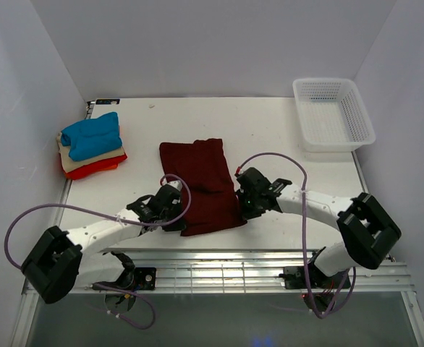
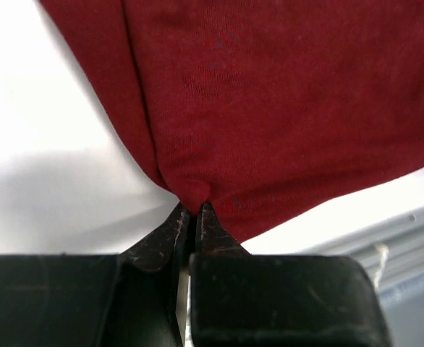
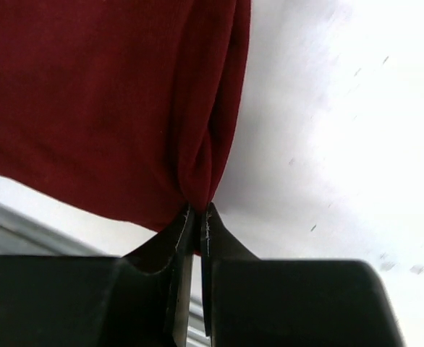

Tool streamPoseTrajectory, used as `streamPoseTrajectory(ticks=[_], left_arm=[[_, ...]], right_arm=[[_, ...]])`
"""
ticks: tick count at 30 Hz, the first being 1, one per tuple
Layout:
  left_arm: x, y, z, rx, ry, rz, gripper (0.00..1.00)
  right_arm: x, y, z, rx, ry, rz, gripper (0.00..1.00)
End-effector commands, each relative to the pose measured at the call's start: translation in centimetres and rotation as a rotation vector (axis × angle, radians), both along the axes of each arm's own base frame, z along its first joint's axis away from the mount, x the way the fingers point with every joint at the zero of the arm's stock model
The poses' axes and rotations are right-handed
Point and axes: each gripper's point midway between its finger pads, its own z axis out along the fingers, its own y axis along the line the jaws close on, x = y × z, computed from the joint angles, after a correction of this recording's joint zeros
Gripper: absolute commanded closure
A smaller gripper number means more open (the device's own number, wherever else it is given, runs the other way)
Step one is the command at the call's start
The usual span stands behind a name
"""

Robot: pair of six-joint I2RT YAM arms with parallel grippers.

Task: Fold and stack the t-shirts
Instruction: Grab one side of the 2/3 rectangular tshirt with both arms, then fold the long partially folded tshirt into a neat square

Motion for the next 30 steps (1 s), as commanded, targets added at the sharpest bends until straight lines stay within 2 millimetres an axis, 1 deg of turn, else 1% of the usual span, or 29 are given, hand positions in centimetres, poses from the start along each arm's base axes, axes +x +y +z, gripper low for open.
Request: streamPoseTrajectory(ticks=[1, 2, 3, 4, 5, 6, 8, 10, 11, 13, 14, 16, 17, 18, 19, 20, 21, 22, 23, 25, 26, 27, 29, 30], left_arm=[[-3.8, 2.0, 0.1, 0.04, 0.099, 0.041, 0.98], [-4.2, 1.6, 0.5, 0.024, 0.094, 0.024, 0.98], [-4.7, 1.2, 1.0, 0.004, 0.088, 0.007, 0.98], [-4.9, 1.1, 1.3, -0.002, 0.094, 0.015, 0.98], [-5.4, 1.1, 1.4, 0.003, 0.107, 0.012, 0.98], [-5.8, 0.6, 2.0, -0.007, 0.099, -0.011, 0.98], [-6.3, 0.6, 2.3, -0.008, 0.101, -0.005, 0.98], [-6.8, 0.2, 3.0, -0.02, 0.091, -0.022, 0.99], [-7.2, 0.3, 3.0, -0.018, 0.099, -0.021, 0.98], [-8.1, 0.0, 3.4, -0.02, 0.102, -0.042, 0.99], [-8.6, 0.2, 3.4, -0.012, 0.118, -0.035, 0.99], [-9.1, -0.2, 4.5, -0.013, 0.098, -0.048, 0.99], [-9.4, 0.1, 5.1, -0.005, 0.097, -0.034, 0.99], [-9.2, 0.1, 5.8, 0.006, 0.061, -0.035, 0.99], [-8.7, -0.6, 7.6, -0.022, 0.03, -0.028, 0.99], [-8.4, -0.5, 8.4, -0.018, 0.014, -0.02, 0.99], [-7.6, -0.6, 9.4, -0.017, -0.027, -0.011, 0.99], [-6.8, -1.5, 11.4, -0.052, -0.071, -0.008, 0.99], [-6.1, -2.0, 12.0, -0.046, -0.093, -0.009, 0.99], [-4.6, -2.6, 13.3, -0.025, -0.169, -0.023, 0.99], [-3.8, -3.5, 14.1, -0.034, -0.197, -0.03, 0.99], [-3.4, -3.8, 14.4, -0.023, -0.224, -0.05, 0.99], [-2.3, -4.9, 15.7, -0.049, -0.275, -0.055, 0.99], [-2.0, -5.1, 16.1, -0.053, -0.291, -0.054, 0.99]], right_arm=[[-3.1, -1.4, 1.0, -0.018, 0.029, -0.012, 0.92], [-4.2, -1.5, 0.9, -0.021, 0.044, -0.009, 0.92], [-4.7, -1.5, 1.6, 0.001, 0.032, -0.006, 0.92], [-5.4, -1.8, 1.7, -0.006, 0.043, -0.007, 0.92], [-6.2, -1.8, 1.8, -0.003, 0.051, -0.007, 0.92], [-6.7, -2.0, 2.3, 0.014, 0.044, -0.007, 0.92], [-7.7, -2.3, 2.8, 0.013, 0.048, -0.002, 0.92], [-8.1, -2.2, 3.7, 0.033, 0.035, -0.009, 0.92], [-8.8, -2.4, 3.8, 0.021, 0.042, 0.005, 0.92], [-9.1, -2.2, 4.7, 0.023, 0.037, -0.004, 0.92], [-9.9, -2.4, 4.8, 0.008, 0.047, 0.01, 0.92], [-10.3, -2.0, 5.7, 0.017, 0.04, -0.004, 0.92], [-10.8, -1.7, 6.1, 0.023, 0.036, 0.011, 0.92], [-11.1, -1.9, 6.6, 0.022, 0.032, 0.009, 0.92], [-10.7, -1.4, 7.7, 0.04, 0.01, -0.008, 0.92], [-10.7, -1.2, 8.4, 0.047, -0.005, -0.006, 0.92], [-10.3, -1.4, 8.9, 0.038, -0.026, -0.016, 0.92], [-9.9, -1.2, 9.6, 0.04, -0.043, -0.023, 0.92], [-9.3, -0.5, 11.1, 0.067, -0.073, -0.018, 0.92], [-8.4, 0.2, 12.0, 0.059, -0.111, -0.016, 0.92], [-7.7, 1.0, 12.8, 0.062, -0.129, -0.002, 0.92], [-7.3, 1.3, 13.2, 0.057, -0.147, 0.001, 0.92], [-6.6, 2.1, 13.7, 0.06, -0.171, 0.003, 0.92], [-6.1, 2.7, 14.0, 0.056, -0.19, 0.012, 0.92]])
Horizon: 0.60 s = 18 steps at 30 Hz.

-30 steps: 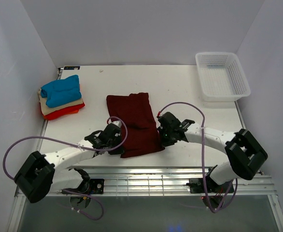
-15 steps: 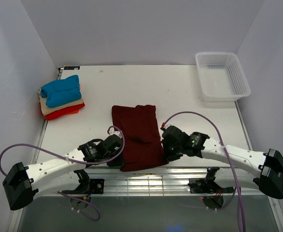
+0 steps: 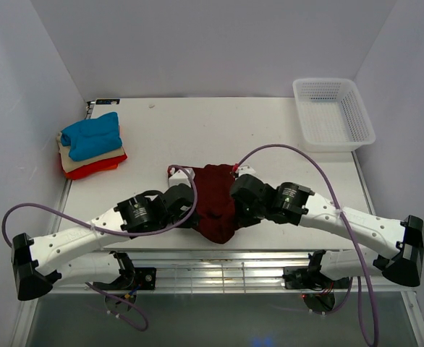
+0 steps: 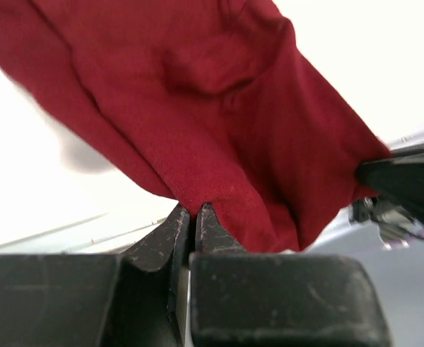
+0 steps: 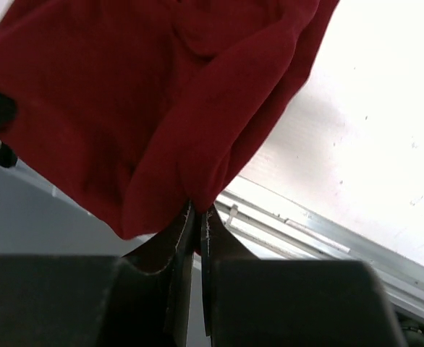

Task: Fold and stack the t-shirts
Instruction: Fold the long partially folded tshirt into a neat square

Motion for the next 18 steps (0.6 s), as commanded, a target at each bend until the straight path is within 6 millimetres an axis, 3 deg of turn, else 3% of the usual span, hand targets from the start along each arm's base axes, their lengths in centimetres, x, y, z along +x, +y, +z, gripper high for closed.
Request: streamPoseTrajectory(ticks=[1, 4, 8, 14, 18], left_arm=[[2.4, -0.6, 2.6, -0.004, -0.143, 0.013, 0.99], [3.3, -0.2, 4.5, -0.015, -0.201, 0.04, 0.99], [4.5, 1.5, 5.3, 0.023, -0.26, 0.119, 0.99], [5.5, 3.7, 4.2, 0.051, -0.294, 0.227, 0.99], [6.2, 4.1, 2.8, 0.063, -0.31, 0.256, 0.99]], right_arm=[[2.1, 1.0, 1.4, -0.018, -0.09, -0.013, 0.92], [3.5, 2.0, 2.5, -0.018, -0.142, -0.025, 0.92], [5.2, 2.2, 2.7, -0.063, -0.19, -0.05, 0.92], [8.1, 0.8, 2.4, -0.126, -0.246, -0.116, 0.92], [9.9, 0.2, 1.5, -0.157, -0.275, -0.137, 0.92]])
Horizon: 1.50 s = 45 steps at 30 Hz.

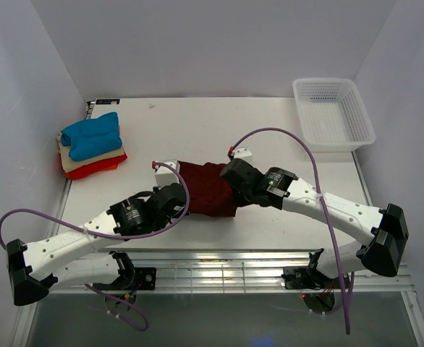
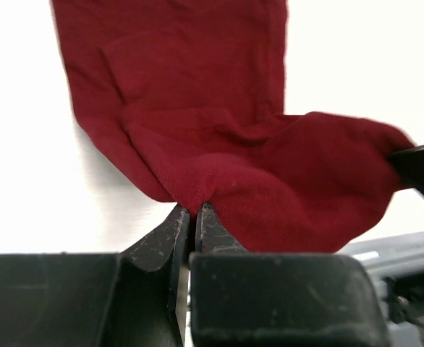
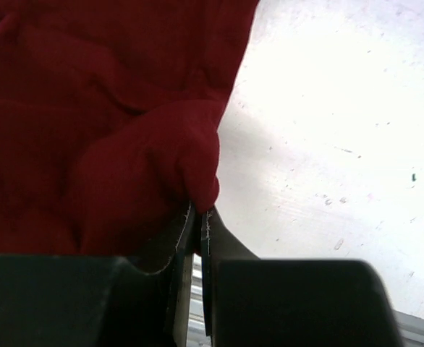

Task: Fold and stack the t-shirts
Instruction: Fold the long partially folded tshirt into a neat square

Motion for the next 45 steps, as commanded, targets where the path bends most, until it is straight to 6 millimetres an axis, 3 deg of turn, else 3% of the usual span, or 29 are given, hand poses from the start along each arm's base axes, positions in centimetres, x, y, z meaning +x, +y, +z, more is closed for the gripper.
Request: streamPoseTrajectory(ticks=[1, 3, 7, 18, 30, 38, 41, 42, 43, 44, 45], left_arm=[[1.5, 0.8, 0.1, -0.009, -0.07, 0.077, 0.99], [1.9, 1.3, -0.9, 0.017, -0.075, 0.094, 0.99], [3.5, 1.4, -0.9, -0.003, -0.112, 0.114, 0.99], [8.4, 4.5, -3.2, 0.033, -0.112, 0.14, 0.99], [11.5, 3.6, -7.0, 0.066, -0.076, 0.101, 0.99], [14.6, 4.7, -7.4, 0.09, -0.089, 0.139, 1.0], [16.3, 5.1, -7.9, 0.102, -0.083, 0.164, 1.0], [17.2, 5.0, -7.3, 0.09, -0.102, 0.172, 0.99], [17.8, 5.3, -7.5, 0.094, -0.101, 0.182, 0.97], [18.4, 5.4, -8.3, 0.111, -0.088, 0.19, 0.84], [19.6, 5.2, -7.4, 0.105, -0.11, 0.203, 0.76]], right_arm=[[3.2, 0.0, 1.0, -0.002, -0.105, -0.042, 0.92], [3.9, -0.1, 0.5, -0.022, -0.112, -0.043, 0.92], [5.7, 0.1, 0.4, -0.017, -0.135, -0.05, 0.92], [9.5, 1.8, -0.1, -0.03, -0.172, -0.022, 0.92], [12.8, 3.1, -2.2, -0.073, -0.16, 0.004, 0.92], [14.5, 3.2, -4.2, -0.096, -0.142, -0.01, 0.92], [15.7, 3.2, -4.4, -0.106, -0.153, -0.022, 0.92], [16.3, 3.0, -4.4, -0.109, -0.158, -0.033, 0.92], [16.8, 3.1, -4.5, -0.115, -0.165, -0.036, 0.92], [17.4, 2.9, -4.5, -0.129, -0.181, -0.054, 0.92], [18.2, 2.5, -4.4, -0.14, -0.194, -0.078, 0.86]])
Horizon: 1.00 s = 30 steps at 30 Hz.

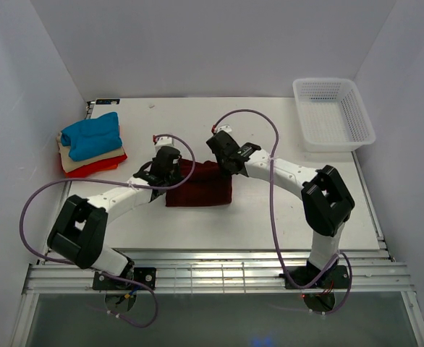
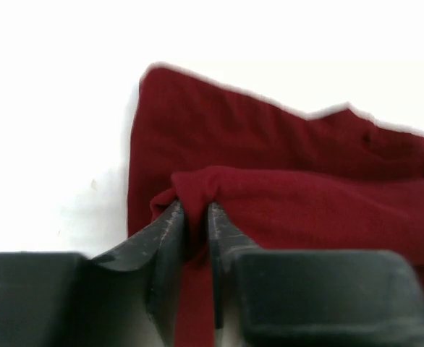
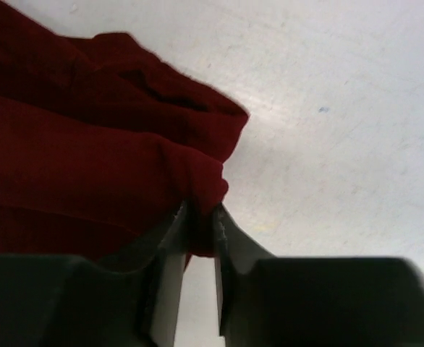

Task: Fold and stack the t-shirts
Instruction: Fold the long partially folded tshirt into a neat square

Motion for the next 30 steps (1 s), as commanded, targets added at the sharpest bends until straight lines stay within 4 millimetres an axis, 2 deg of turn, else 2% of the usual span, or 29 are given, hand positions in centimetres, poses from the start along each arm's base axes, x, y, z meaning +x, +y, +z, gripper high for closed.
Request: streamPoseTrajectory(ticks=[1, 2, 3, 4, 6, 7, 8, 10, 12, 13, 14, 15, 16, 17, 18, 19, 20, 21, 23, 24, 26, 27, 28, 29, 30], left_arm=[[4.2, 0.3, 3.0, -0.001, -0.104, 0.052, 0.68], [4.9, 0.5, 2.6, 0.025, -0.097, 0.073, 0.57], [6.3, 1.1, 4.5, 0.05, -0.142, 0.114, 0.55], [7.2, 1.6, 5.5, 0.062, -0.17, 0.134, 0.53], [8.5, 2.2, 8.0, 0.083, -0.231, 0.147, 0.5], [9.7, 2.5, 10.4, 0.07, -0.275, 0.165, 0.5], [10.1, 2.6, 11.3, 0.069, -0.286, 0.172, 0.5], [10.5, 2.6, 13.2, 0.058, -0.301, 0.174, 0.49], [9.9, 2.1, 13.3, 0.023, -0.287, 0.152, 0.5], [9.1, 1.3, 14.3, -0.052, -0.299, 0.131, 0.5], [7.9, 1.1, 12.8, -0.073, -0.264, 0.119, 0.51], [7.1, 0.7, 12.5, -0.109, -0.252, 0.104, 0.55], [5.6, -0.8, 13.3, -0.194, -0.254, 0.042, 0.72], [4.0, -1.1, 10.9, -0.202, -0.205, 0.011, 0.83], [3.1, -1.9, 10.5, -0.227, -0.201, -0.028, 0.91], [2.0, -2.3, 10.3, -0.248, -0.197, -0.065, 0.99], [1.0, -3.0, 9.3, -0.275, -0.16, -0.101, 1.0], [-0.3, -2.8, 7.0, -0.272, -0.099, -0.111, 1.0], [-2.0, -3.6, 5.8, -0.31, -0.043, -0.161, 1.0], [-2.8, -3.7, 4.7, -0.322, -0.014, -0.178, 1.0], [-3.6, -4.2, 4.7, -0.355, -0.014, -0.206, 1.0], [-3.9, -5.0, 5.1, -0.39, -0.021, -0.25, 1.0], [-4.2, -5.1, 4.8, -0.395, -0.015, -0.262, 1.0], [-4.0, -5.5, 5.3, -0.411, -0.041, -0.276, 1.0], [-4.0, -5.8, 5.2, -0.419, -0.037, -0.293, 1.0]], right_arm=[[4.3, -0.3, 2.2, -0.011, -0.122, -0.078, 0.7], [5.0, -0.9, 2.7, -0.027, -0.151, -0.115, 0.63], [5.7, -1.3, 3.2, -0.032, -0.172, -0.139, 0.58], [6.2, -1.6, 3.8, -0.039, -0.194, -0.156, 0.56], [7.4, -2.1, 6.2, -0.047, -0.258, -0.185, 0.51], [7.8, -2.2, 7.3, -0.041, -0.283, -0.188, 0.43], [8.2, -2.0, 8.4, -0.024, -0.301, -0.179, 0.3], [8.5, -2.4, 9.8, -0.03, -0.326, -0.165, 0.28], [8.1, -2.2, 10.1, -0.016, -0.316, -0.134, 0.28], [7.6, -2.2, 10.8, 0.006, -0.322, -0.131, 0.28], [7.1, -1.7, 10.7, 0.044, -0.302, -0.101, 0.28], [6.3, -1.6, 9.7, 0.05, -0.273, -0.072, 0.42], [5.6, -1.3, 10.5, 0.094, -0.272, -0.044, 0.53], [4.7, 0.2, 10.5, 0.167, -0.243, 0.023, 0.71], [3.6, 0.5, 9.1, 0.186, -0.2, 0.061, 0.87], [2.7, 1.0, 9.6, 0.233, -0.186, 0.092, 0.92], [1.5, 2.8, 9.4, 0.312, -0.141, 0.177, 0.92], [0.6, 3.5, 9.0, 0.342, -0.105, 0.221, 0.92], [-1.3, 5.3, 7.6, 0.404, 0.0, 0.303, 0.92], [-1.7, 5.8, 6.4, 0.404, 0.045, 0.316, 0.92], [-2.0, 6.6, 5.7, 0.411, 0.074, 0.334, 0.92], [-2.0, 6.8, 5.3, 0.41, 0.083, 0.334, 0.92], [-1.8, 7.1, 4.4, 0.402, 0.098, 0.33, 0.92], [-1.6, 7.5, 4.3, 0.413, 0.104, 0.333, 0.92], [-1.4, 7.7, 3.3, 0.401, 0.123, 0.328, 0.92]])
